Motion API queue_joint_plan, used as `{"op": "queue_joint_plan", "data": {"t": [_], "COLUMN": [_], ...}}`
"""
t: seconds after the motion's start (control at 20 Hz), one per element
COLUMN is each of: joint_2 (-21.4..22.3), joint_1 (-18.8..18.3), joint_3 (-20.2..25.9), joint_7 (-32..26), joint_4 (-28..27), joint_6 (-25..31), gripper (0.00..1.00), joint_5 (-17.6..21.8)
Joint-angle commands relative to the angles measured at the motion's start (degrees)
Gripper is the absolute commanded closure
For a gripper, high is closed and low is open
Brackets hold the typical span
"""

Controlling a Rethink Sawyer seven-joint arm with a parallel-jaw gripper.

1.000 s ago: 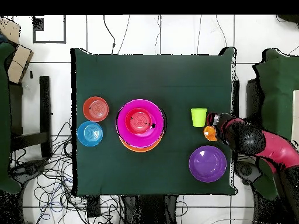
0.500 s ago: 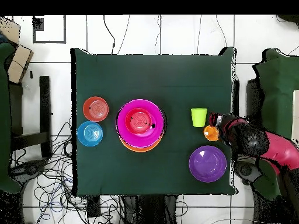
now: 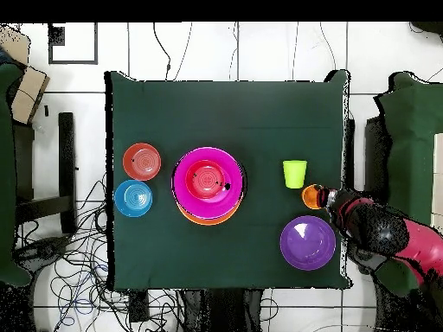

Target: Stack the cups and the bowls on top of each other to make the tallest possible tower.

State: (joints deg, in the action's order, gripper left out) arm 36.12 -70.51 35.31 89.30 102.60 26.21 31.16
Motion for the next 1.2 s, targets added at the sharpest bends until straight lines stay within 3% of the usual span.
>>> {"op": "queue_joint_plan", "data": {"t": [0.05,0.25,0.55,0.95,1.2], "joint_2": [0.56,-1.12,-8.02,-11.17,-8.32], "joint_1": [0.25,1.10,0.81,-2.85,-3.03], "joint_3": [-0.08,-2.09,-3.16,0.60,2.35], "joint_7": [-3.23,-0.83,-0.95,-5.47,-5.86], "joint_4": [9.49,10.23,6.31,2.62,2.80], "joint_6": [1.24,-3.47,-8.13,-2.49,2.04], "gripper": [0.00,0.00,0.00,0.00,0.00], "joint_5": [3.69,6.74,10.93,8.85,5.98]}}
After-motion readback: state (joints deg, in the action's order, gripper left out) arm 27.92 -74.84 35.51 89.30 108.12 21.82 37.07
